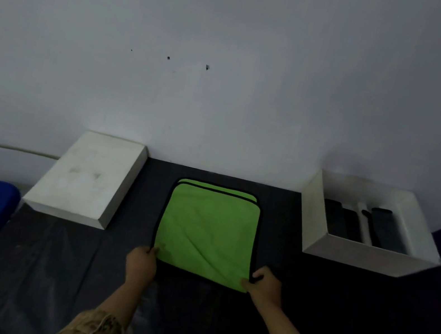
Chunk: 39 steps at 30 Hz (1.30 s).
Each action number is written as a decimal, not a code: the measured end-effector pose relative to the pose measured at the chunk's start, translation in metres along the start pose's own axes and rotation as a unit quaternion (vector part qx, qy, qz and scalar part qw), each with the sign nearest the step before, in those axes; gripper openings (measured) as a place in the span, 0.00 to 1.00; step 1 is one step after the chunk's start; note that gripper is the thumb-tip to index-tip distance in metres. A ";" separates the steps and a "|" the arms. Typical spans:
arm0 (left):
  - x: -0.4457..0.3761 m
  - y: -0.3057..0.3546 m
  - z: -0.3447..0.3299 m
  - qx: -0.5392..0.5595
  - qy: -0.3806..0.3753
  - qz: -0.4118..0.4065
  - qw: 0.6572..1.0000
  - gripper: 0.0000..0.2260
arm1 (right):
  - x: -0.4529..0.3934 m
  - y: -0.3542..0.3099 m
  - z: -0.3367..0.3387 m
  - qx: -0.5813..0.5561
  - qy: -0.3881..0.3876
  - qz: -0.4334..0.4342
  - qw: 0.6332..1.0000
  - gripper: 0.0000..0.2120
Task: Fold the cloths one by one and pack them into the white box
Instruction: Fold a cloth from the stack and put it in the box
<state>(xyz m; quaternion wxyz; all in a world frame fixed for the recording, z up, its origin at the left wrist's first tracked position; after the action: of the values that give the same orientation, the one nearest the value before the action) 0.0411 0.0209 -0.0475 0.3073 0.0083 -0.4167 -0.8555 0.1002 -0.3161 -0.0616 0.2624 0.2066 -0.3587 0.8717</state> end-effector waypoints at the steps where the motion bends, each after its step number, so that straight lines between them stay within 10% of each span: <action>1: 0.002 0.003 0.002 0.002 0.009 -0.009 1.000 0.15 | -0.001 0.002 -0.002 0.007 0.005 0.010 1.000 0.15; 6: 0.005 0.016 0.012 -0.008 0.061 -0.060 0.996 0.18 | -0.004 0.006 -0.001 -0.017 0.020 0.037 0.999 0.17; 17: 0.046 0.063 0.015 0.337 0.063 -0.071 0.937 0.12 | 0.038 -0.029 0.079 -0.274 -0.151 0.087 0.946 0.11; 21: 0.077 0.076 0.016 0.175 -0.031 -0.144 0.974 0.23 | 0.057 -0.018 0.116 -0.168 -0.123 0.151 0.966 0.28; 26: 0.140 0.056 0.008 -0.028 -0.024 -0.181 0.983 0.18 | 0.068 0.041 0.142 -0.061 -0.098 0.196 0.974 0.16; 33: 0.209 0.012 -0.050 -0.169 -0.276 -0.077 0.943 0.17 | 0.067 0.153 0.129 0.294 -0.204 0.030 0.933 0.17; 39: 0.231 -0.009 -0.069 -0.220 -0.347 -0.039 0.911 0.25 | 0.076 0.201 0.130 0.321 -0.278 -0.058 0.903 0.23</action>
<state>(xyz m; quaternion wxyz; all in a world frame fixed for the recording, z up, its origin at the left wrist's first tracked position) -0.1326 -0.1471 -0.0431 0.1039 -0.3407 -0.2975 -0.8858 -0.0584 -0.5098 -0.0387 0.1218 0.5342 -0.1048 0.8299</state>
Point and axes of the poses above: each hand's wrist, its own x-axis away from the middle knuckle, its own z-axis out of the back of the hand, y = z × x, the point moved 7 cm from there along -x, towards the middle knuckle, and after that the axes turned 13 degrees about -z, right-handed, at the moved point
